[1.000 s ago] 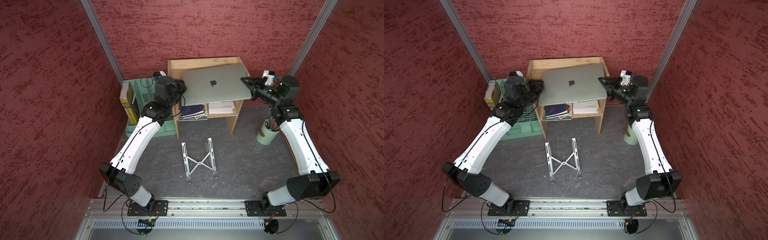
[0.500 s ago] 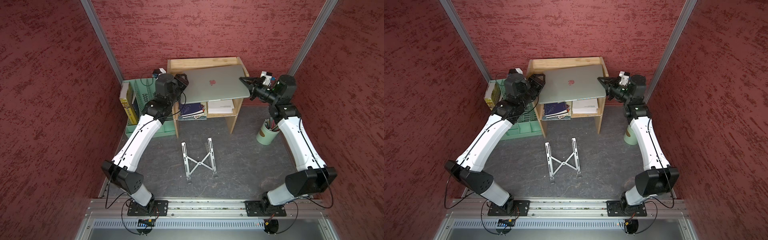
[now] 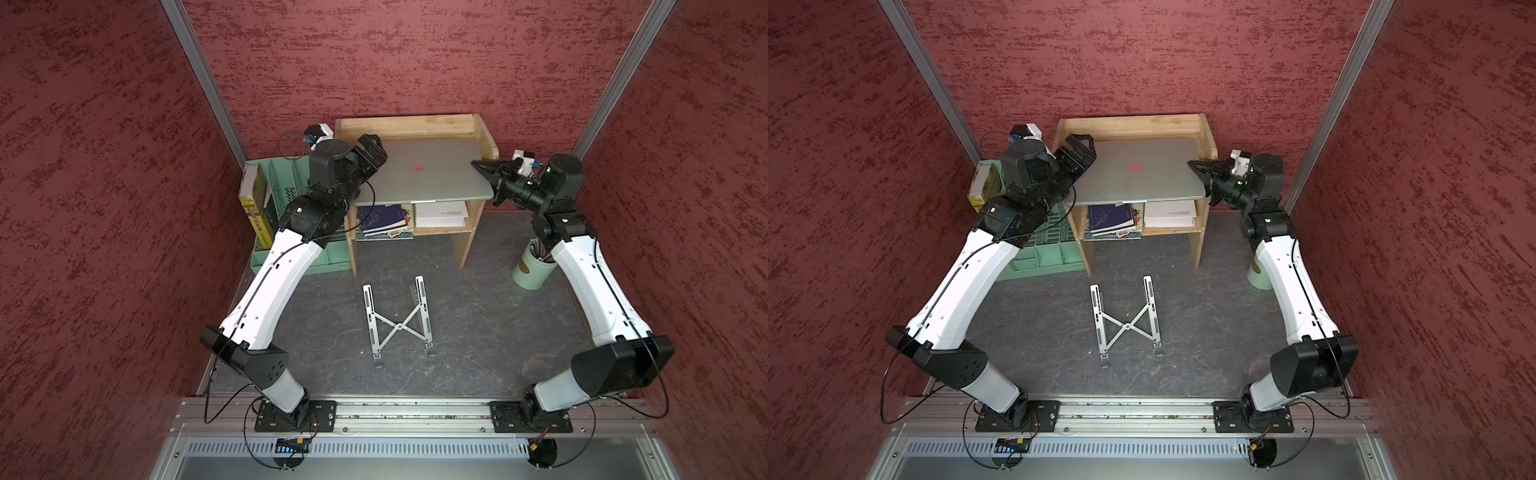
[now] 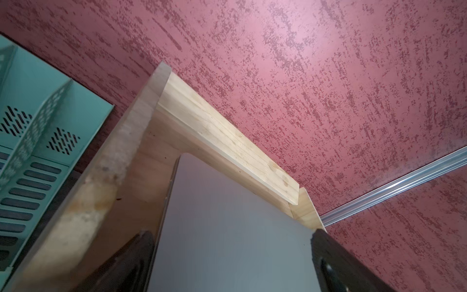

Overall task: Close the laptop lid and set it aside
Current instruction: Place the laptop on the shelf.

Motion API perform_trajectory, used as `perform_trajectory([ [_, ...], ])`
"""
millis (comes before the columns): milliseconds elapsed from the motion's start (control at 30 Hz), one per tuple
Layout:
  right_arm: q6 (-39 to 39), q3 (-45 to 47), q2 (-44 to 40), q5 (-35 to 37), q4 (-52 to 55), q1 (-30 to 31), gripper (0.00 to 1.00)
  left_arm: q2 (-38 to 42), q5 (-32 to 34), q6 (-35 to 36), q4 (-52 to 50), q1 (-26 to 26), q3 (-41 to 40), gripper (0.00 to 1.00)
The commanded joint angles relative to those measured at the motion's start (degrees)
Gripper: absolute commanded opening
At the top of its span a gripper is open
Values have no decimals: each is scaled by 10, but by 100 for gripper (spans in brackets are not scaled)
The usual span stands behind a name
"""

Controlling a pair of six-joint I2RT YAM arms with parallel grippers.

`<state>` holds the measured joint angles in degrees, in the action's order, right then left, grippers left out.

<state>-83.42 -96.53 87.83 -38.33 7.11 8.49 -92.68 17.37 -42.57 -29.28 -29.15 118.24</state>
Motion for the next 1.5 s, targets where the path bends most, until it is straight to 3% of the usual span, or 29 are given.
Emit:
perform_trajectory([
  [0, 0, 7, -2, -36, -27, 62, 0, 3, -157, 31, 39, -93, 64, 100],
  [267, -17, 14, 7, -14, -54, 62, 0, -27, -145, 63, -39, -92, 113, 100],
  [667, -52, 43, -9, 47, -104, 62, 0, -90, -188, 47, 7, -68, 141, 100],
  [800, -56, 51, -18, 62, -109, 60, 0, -115, -187, 55, 2, -64, 185, 100],
  [1467, -47, 44, -23, 56, -103, 27, 0, -147, -206, 90, 29, -11, 224, 100],
])
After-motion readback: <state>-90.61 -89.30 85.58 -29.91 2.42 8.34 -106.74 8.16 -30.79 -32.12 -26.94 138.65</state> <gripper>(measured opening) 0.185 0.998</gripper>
